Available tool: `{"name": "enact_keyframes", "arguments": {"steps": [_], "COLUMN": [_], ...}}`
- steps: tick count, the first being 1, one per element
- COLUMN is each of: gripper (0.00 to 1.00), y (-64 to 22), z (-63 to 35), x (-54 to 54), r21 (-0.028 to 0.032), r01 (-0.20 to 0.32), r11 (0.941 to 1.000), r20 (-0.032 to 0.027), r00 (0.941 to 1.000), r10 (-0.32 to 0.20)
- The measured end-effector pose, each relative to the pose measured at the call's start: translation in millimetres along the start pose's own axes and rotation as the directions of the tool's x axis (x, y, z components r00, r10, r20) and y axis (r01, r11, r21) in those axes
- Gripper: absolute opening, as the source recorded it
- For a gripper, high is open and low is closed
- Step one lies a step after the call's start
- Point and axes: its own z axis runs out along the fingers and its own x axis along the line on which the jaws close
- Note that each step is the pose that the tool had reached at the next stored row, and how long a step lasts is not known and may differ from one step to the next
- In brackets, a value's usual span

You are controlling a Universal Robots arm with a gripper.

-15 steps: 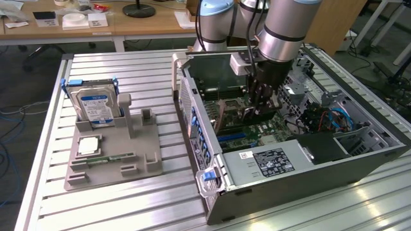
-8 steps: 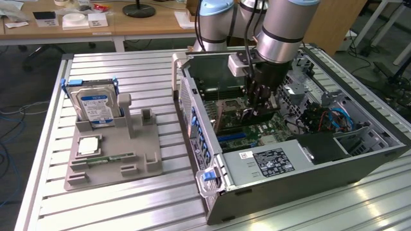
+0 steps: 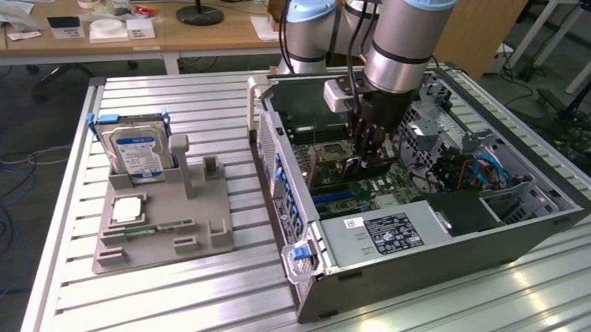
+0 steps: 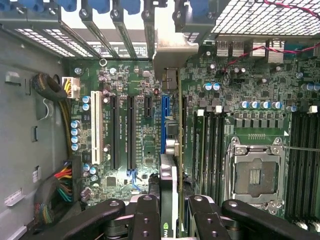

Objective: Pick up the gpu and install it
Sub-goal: 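Insert the gpu into the slot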

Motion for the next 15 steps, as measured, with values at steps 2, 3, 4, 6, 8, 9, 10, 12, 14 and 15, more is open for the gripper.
{"name": "enact_keyframes", "arguments": {"steps": [2,3,4,6,8,9,10,12,14,15], "gripper": [0.27,0.27,0.27,0.27,0.27,0.27,0.27,0.27,0.27,0.27], "y": [0.0,0.1,0.4,1.3,2.2,2.8,3.8,5.4,6.7,7.2], "z": [0.1,0.4,0.8,1.2,2.1,2.8,4.0,6.4,7.3,7.4], "x": [0.0,0.1,0.5,1.6,2.1,2.2,2.2,2.3,2.4,2.4], "r21": [0.0001,0.0002,0.0003,0.0001,0.0002,0.0002,0.0001,0.0002,0.0001,0.0], "r01": [0.0,0.0,0.0,0.0,0.0,0.0,0.0,0.0,0.0,0.0], "r11": [1.0,1.0,1.0,1.0,1.0,1.0,1.0,1.0,1.0,1.0], "r20": [0.0002,0.0004,0.0006,0.0003,0.0003,0.0003,0.0002,0.0003,0.0002,0.0], "r00": [1.0,1.0,1.0,1.0,1.0,1.0,1.0,1.0,1.0,1.0], "r10": [0.0,0.0,0.0,0.0,0.0,0.0,0.0,0.0,0.0,0.0]}}
